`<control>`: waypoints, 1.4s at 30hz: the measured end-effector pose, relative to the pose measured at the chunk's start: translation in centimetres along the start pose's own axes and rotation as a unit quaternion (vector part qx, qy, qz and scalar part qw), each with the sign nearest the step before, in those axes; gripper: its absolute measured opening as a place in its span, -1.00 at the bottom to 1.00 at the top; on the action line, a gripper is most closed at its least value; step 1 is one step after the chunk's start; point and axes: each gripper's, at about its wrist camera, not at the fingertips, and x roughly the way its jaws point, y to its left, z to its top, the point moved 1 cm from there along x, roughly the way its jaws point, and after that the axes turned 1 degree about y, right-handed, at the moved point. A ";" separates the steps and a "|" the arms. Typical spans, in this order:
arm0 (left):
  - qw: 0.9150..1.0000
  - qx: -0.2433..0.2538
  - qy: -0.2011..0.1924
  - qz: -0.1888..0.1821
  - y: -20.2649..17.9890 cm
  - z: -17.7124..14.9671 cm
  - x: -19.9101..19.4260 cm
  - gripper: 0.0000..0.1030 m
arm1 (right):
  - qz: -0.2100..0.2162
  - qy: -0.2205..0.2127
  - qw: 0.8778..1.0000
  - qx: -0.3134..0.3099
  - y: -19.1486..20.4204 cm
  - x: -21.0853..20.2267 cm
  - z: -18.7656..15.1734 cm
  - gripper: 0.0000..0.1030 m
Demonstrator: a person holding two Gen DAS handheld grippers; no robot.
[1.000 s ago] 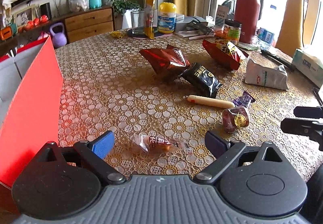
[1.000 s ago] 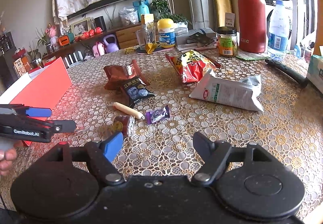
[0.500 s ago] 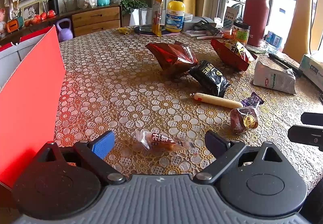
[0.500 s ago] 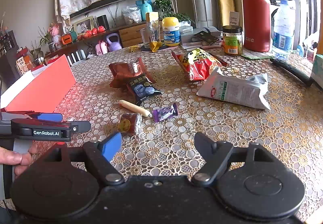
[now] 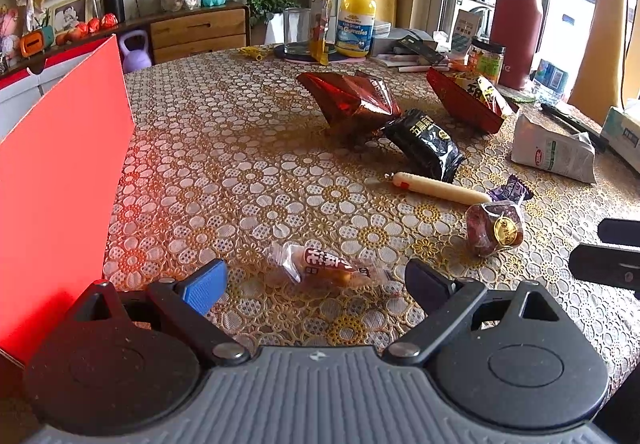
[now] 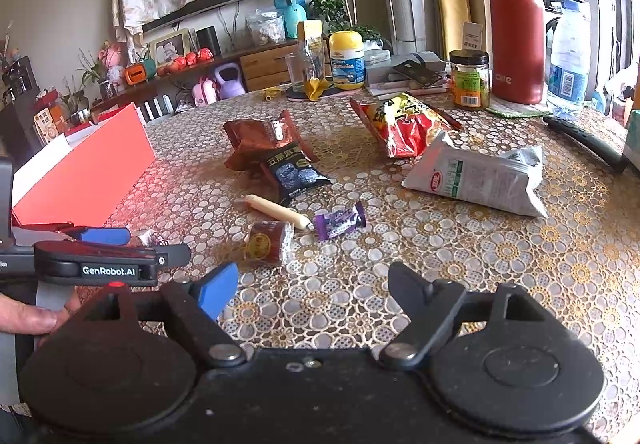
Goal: Organize snacks
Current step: 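Grasp the small clear-wrapped snack with the left tool while the right tool grasps the brown round cake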
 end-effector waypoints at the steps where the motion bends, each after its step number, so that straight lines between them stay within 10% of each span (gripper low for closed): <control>1: 1.000 0.000 -0.001 -0.001 0.0 0.0 0.0 0.87 | 0.000 0.000 1.000 -0.001 0.1 0.1 0.0 0.60; 12: 1.000 0.014 -0.020 0.011 -0.2 0.1 -0.2 -0.02 | 0.003 0.004 1.000 -0.007 0.9 1.3 -0.1 0.60; 24: 0.999 0.018 -0.033 0.010 0.1 -0.3 -0.6 -0.27 | -0.005 -0.012 0.999 -0.036 2.7 3.4 0.7 0.58; 42: 0.998 0.026 -0.052 0.001 0.3 -0.2 -2.5 -0.31 | -0.030 -0.005 0.998 -0.050 4.1 6.1 0.7 -0.43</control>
